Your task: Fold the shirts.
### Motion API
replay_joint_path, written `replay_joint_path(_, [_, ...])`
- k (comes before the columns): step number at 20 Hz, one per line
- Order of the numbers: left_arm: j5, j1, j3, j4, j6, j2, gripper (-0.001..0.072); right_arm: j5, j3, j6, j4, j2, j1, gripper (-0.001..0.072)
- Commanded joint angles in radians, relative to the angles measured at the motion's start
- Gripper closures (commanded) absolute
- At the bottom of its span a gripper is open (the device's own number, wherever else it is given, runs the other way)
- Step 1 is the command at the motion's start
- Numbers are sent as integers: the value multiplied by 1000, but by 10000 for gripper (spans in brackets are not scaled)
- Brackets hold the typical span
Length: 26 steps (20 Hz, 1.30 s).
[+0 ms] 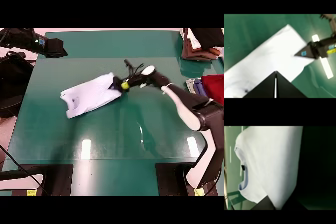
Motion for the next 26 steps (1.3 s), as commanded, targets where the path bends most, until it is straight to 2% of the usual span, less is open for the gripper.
replay_joint_path(1, [8, -48, 0, -2, 2, -1, 681, 82, 99, 85, -237, 98, -159, 697])
replay_joint_path(3, [7, -80, 0, -1, 2, -1, 681, 124, 112, 114, -341, 181, -300, 697])
replay_joint_path(6, [29, -135, 0, -1, 2, -1, 681, 157, 111, 117, -410, 282, -515, 697])
replay_joint_path(13, [60, -222, 0, -1, 1, -1, 681, 135, 111, 117, -420, 341, -924, 696])
replay_joint_path(19, [60, -232, 0, -2, -7, -1, 681, 32, 141, 116, -359, 351, -1005, 697])
replay_joint_path(26, [52, -232, 0, -1, -6, -1, 681, 61, 377, 117, -370, 381, -991, 697])
